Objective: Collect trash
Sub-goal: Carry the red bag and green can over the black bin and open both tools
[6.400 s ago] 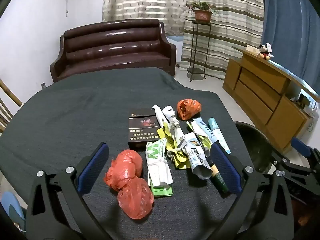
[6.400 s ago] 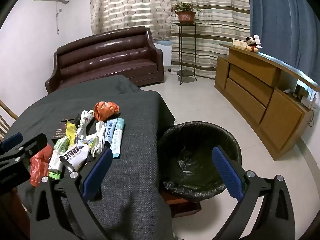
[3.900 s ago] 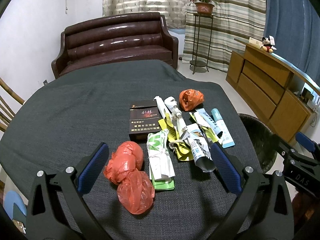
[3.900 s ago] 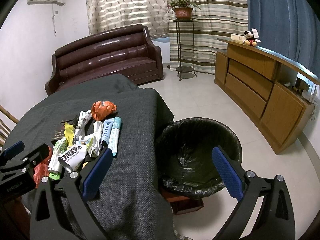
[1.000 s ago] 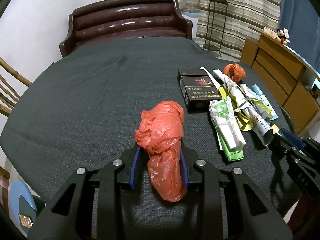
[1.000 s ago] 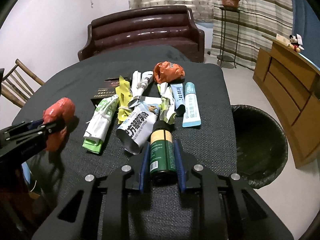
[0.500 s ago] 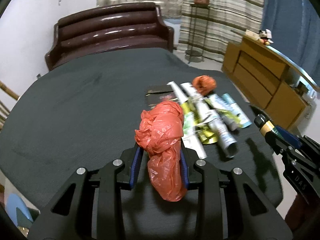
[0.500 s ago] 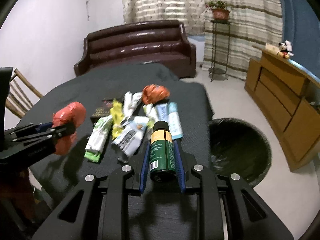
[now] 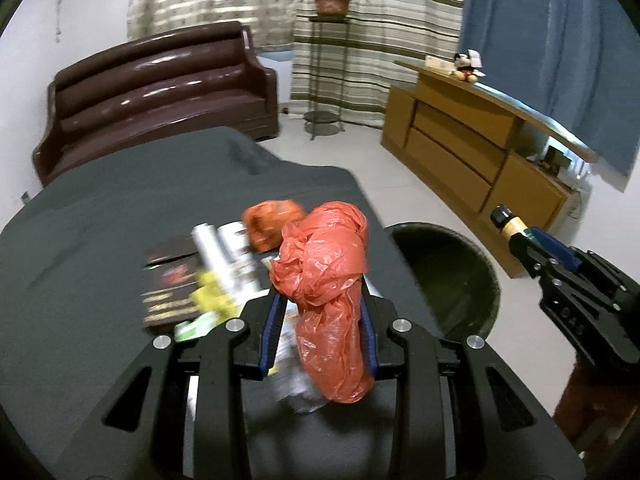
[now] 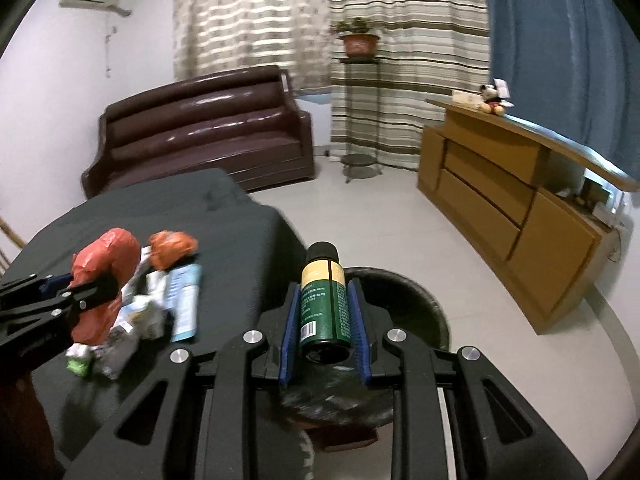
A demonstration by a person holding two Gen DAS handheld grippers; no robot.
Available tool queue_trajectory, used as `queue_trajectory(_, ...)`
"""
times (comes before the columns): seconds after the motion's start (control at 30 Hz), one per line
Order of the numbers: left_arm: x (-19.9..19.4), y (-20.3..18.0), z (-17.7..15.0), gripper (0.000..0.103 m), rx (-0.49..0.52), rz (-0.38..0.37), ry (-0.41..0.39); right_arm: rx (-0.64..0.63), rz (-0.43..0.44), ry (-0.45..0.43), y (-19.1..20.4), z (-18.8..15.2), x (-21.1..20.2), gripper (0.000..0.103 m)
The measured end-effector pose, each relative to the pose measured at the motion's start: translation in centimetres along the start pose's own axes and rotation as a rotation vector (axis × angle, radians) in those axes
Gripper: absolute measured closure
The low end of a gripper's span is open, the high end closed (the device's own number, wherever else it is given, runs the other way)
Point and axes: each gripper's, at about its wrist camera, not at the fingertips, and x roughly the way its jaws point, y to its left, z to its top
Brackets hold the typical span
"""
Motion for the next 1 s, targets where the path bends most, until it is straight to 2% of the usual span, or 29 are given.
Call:
queue_trajectory(0.2,3.2,-3.2,1.1,0.071,0.041,-0.015,0.016,0.029,-0.024,-0.001,-2.0,0.4,1.6,0.078)
queue_trajectory(0.53,7.0,-6.1,2.4,0.071,0.080,-0.010,0.062,0.054,-0.048,0.018,-3.5,-0.1,3.2,0.078)
queue_trajectory(1.0,9.5,-8.9,3.9,0.070,0.139,0.033,0.054,0.102,-0.063,0.028,-4.4,0.0,4.8,0.078)
